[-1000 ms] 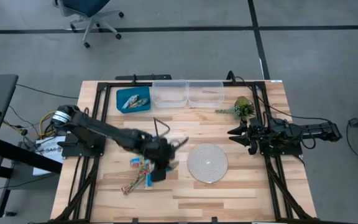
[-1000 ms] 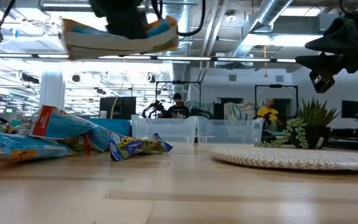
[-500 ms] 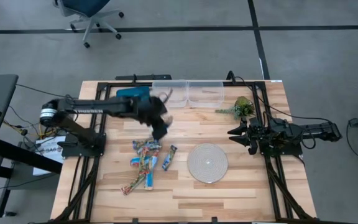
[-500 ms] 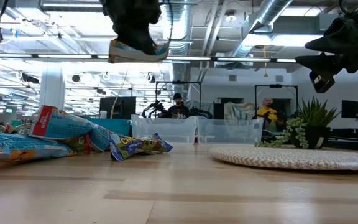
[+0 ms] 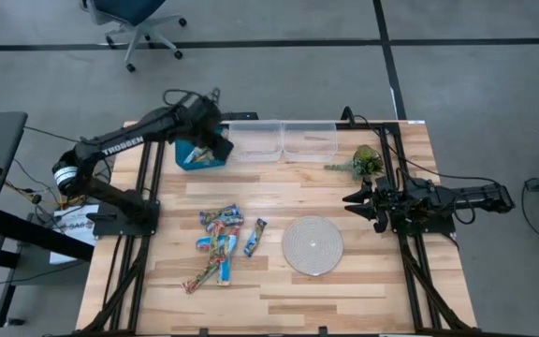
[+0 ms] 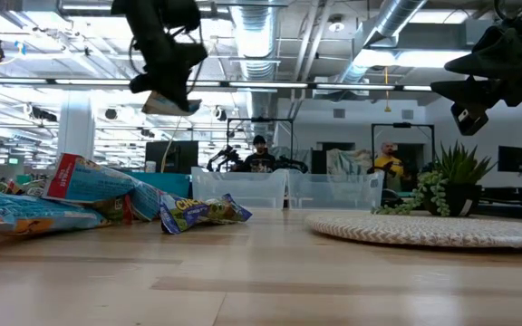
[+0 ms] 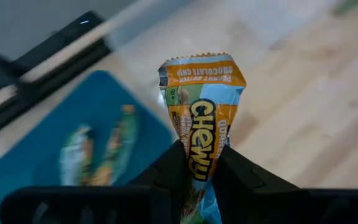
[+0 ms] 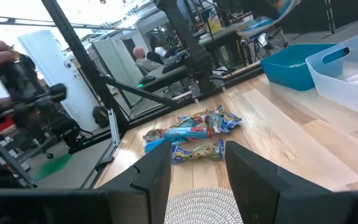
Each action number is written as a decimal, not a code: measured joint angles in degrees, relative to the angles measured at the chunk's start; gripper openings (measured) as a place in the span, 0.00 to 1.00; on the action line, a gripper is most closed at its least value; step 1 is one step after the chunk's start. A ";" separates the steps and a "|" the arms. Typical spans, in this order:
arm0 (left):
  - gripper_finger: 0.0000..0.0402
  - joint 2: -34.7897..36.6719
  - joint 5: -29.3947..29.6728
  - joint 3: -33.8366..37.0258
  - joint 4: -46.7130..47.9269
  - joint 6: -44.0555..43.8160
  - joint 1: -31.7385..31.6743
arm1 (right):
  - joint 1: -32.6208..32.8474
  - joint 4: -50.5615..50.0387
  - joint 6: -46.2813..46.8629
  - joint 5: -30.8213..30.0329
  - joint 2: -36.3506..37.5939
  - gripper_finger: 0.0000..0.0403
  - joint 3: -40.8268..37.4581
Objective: Pick and place Granola Bars by type
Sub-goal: Put the yellow granola bar into the blue bin
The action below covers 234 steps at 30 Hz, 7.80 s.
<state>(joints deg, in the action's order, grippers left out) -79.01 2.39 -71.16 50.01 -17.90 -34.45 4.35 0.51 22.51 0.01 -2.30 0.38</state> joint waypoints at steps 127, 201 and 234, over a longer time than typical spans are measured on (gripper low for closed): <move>0.36 -22.04 -2.57 0.13 -1.29 -76.16 64.68 | -0.02 0.02 -0.01 -0.02 0.01 0.35 0.00; 0.38 -31.77 -4.13 -1.36 0.09 -85.15 62.42 | -0.02 0.02 0.00 0.00 0.06 0.35 0.02; 0.16 -31.64 7.19 -13.93 11.57 -81.95 61.92 | -0.02 0.00 0.01 0.00 0.06 0.36 0.02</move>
<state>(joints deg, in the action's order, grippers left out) -110.65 9.59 -85.09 61.59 -99.85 27.47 4.34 0.51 22.52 0.01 -2.24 0.40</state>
